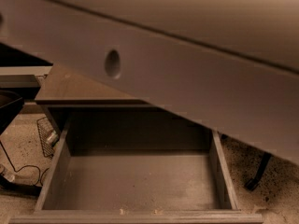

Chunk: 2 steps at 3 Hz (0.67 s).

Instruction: Place green rice chip bag into top drawer

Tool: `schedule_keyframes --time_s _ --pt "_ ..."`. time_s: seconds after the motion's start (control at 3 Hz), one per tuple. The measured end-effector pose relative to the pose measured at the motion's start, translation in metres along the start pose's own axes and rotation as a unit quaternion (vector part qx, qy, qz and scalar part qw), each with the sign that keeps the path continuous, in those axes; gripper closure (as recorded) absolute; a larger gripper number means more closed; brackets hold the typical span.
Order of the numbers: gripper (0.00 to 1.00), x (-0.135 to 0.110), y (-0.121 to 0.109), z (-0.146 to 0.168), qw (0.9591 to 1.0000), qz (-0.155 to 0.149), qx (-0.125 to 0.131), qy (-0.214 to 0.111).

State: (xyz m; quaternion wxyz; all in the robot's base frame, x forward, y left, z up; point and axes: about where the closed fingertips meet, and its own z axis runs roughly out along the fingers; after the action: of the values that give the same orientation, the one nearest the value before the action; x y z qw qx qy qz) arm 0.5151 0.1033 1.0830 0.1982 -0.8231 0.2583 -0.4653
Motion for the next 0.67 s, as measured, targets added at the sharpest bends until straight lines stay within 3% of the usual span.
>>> schedule_keyframes --time_s 0.33,0.67 --pt "1.00 0.006 0.016 0.018 0.9988 0.045 0.003 -0.021" --pt "1.00 0.005 0.092 0.073 0.9841 0.159 -0.038 -0.069"
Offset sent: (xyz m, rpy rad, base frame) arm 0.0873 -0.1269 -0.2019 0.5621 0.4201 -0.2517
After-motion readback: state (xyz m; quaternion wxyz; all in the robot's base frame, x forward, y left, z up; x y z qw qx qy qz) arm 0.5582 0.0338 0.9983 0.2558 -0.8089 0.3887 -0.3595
